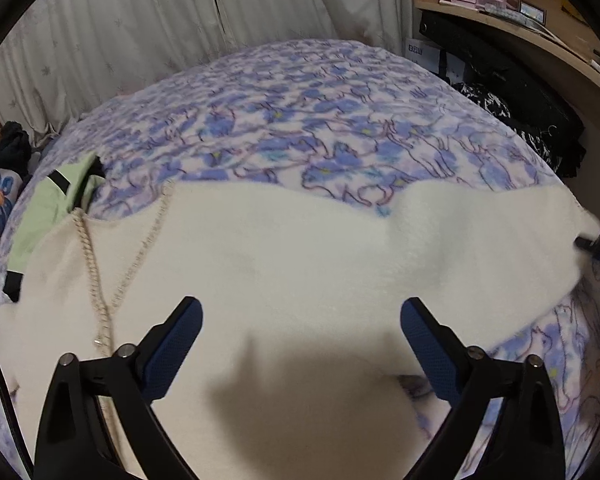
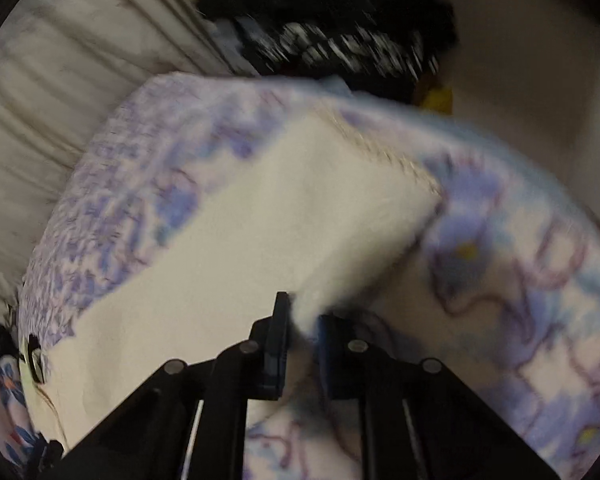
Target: Fold large clothes
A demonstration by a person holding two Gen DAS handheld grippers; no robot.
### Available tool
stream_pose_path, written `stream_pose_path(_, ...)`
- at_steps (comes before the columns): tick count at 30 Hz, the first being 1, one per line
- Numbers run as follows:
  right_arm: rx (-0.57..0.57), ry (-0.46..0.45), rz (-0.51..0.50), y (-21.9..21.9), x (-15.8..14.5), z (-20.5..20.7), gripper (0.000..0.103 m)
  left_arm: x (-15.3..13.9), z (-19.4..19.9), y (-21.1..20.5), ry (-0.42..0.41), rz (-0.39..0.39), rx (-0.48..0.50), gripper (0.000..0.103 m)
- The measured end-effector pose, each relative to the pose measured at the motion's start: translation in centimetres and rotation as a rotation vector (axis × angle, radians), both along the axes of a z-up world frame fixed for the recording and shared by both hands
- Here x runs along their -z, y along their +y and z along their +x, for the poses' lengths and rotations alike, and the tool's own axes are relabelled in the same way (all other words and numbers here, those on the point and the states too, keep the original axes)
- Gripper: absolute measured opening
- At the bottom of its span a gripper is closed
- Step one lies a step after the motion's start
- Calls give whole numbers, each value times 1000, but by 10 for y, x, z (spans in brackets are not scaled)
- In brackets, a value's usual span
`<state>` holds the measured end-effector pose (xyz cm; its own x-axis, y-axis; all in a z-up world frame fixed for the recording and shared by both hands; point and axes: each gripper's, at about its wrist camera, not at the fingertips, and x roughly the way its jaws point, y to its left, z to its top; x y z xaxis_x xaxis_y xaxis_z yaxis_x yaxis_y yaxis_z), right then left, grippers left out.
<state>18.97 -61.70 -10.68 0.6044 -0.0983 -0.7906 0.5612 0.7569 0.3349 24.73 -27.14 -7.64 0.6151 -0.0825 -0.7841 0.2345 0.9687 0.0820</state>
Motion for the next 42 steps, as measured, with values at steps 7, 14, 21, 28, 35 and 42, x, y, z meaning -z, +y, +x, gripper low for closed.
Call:
stream_pose_path(7,-308,-224,-68,109,-95,9,9,-23,-10,38,-19,-59,-2,80)
stream_pose_path(14,-666,-214,-97,255,-102,9,14,-32,-14,103,-14,-110,-64,80)
stream_pose_path(21,-864,52,-170,335,-7,4,55,7,-8,176,108,-167,-103,80)
stream_pose_path(28,-894,90,-162,344,16,-33,55,42,-4,197,217,-321,-23,80)
stream_pose_path(35,-800,51,-113,317,7,-49,55,56,20,151,280,-402,95,68)
stream_pose_path(42,-702,19,-38,291,9,-49,55,91,54,97,363,-278,78,52)
